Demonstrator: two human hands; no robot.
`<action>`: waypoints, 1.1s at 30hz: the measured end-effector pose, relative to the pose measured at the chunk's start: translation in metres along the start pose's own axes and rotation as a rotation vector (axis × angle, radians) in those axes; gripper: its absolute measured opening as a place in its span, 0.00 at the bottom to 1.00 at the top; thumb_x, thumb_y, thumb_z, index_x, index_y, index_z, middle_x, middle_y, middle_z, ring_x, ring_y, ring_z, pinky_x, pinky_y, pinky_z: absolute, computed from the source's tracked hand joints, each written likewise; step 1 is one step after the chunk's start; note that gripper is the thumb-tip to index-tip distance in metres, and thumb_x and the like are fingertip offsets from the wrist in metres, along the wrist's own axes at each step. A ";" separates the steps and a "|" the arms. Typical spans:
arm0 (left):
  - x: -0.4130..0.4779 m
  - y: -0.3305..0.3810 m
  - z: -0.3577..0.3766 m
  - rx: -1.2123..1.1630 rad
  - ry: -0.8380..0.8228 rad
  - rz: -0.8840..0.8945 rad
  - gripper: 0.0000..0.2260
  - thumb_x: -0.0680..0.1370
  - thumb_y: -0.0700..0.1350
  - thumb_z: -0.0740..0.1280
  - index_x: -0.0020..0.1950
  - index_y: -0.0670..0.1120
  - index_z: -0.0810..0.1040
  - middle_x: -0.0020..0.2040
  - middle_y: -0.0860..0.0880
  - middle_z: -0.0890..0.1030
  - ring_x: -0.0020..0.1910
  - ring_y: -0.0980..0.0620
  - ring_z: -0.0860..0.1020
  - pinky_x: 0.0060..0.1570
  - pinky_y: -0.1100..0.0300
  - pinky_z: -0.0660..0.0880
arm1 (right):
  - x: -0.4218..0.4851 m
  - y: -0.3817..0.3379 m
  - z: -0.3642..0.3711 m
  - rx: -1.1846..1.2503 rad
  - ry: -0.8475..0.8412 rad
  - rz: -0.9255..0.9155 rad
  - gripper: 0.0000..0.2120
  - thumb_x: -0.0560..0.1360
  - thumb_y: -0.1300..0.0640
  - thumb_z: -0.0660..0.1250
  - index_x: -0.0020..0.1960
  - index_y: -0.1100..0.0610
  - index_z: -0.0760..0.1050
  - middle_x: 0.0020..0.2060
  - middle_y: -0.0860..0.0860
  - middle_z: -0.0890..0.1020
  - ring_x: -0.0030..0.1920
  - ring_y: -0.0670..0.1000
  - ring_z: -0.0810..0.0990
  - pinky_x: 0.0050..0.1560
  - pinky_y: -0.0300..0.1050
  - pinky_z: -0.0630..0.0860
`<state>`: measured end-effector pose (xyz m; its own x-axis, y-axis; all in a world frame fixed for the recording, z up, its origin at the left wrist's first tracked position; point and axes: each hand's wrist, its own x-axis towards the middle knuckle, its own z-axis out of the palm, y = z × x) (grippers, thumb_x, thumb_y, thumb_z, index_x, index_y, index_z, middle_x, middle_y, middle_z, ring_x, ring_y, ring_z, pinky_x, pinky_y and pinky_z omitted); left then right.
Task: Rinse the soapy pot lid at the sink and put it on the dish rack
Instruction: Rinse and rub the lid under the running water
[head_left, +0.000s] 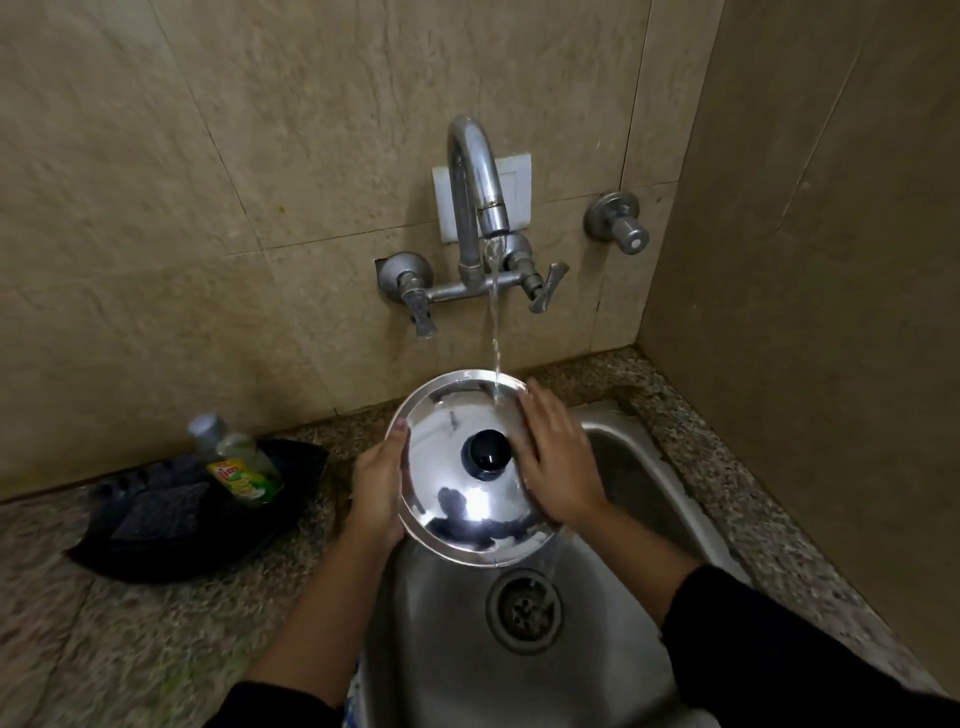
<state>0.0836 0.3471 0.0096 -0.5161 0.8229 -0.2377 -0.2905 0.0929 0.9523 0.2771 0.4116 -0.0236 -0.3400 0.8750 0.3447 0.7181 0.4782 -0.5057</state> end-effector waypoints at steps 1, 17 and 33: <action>0.002 -0.004 0.000 -0.022 0.038 -0.018 0.13 0.77 0.50 0.66 0.44 0.42 0.81 0.42 0.42 0.83 0.42 0.43 0.81 0.44 0.52 0.80 | -0.015 -0.002 0.002 -0.055 -0.059 -0.027 0.33 0.79 0.38 0.46 0.78 0.54 0.52 0.78 0.51 0.54 0.78 0.50 0.50 0.76 0.50 0.49; -0.020 -0.005 0.059 -0.073 0.196 0.052 0.13 0.80 0.53 0.61 0.43 0.48 0.80 0.44 0.46 0.83 0.44 0.46 0.82 0.50 0.52 0.78 | 0.034 -0.042 0.010 0.061 0.449 0.253 0.19 0.70 0.39 0.67 0.45 0.56 0.74 0.43 0.53 0.79 0.46 0.55 0.77 0.47 0.48 0.73; -0.019 0.008 0.033 -0.026 0.107 -0.382 0.12 0.81 0.39 0.56 0.60 0.35 0.74 0.39 0.41 0.79 0.34 0.44 0.77 0.37 0.51 0.74 | -0.046 -0.012 -0.021 -0.029 -0.369 -0.276 0.38 0.70 0.34 0.66 0.75 0.40 0.57 0.79 0.53 0.47 0.77 0.51 0.48 0.74 0.52 0.50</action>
<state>0.1180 0.3510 0.0284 -0.4476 0.6689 -0.5936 -0.4975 0.3653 0.7868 0.2964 0.3636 -0.0171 -0.7102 0.6864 0.1562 0.5856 0.6992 -0.4101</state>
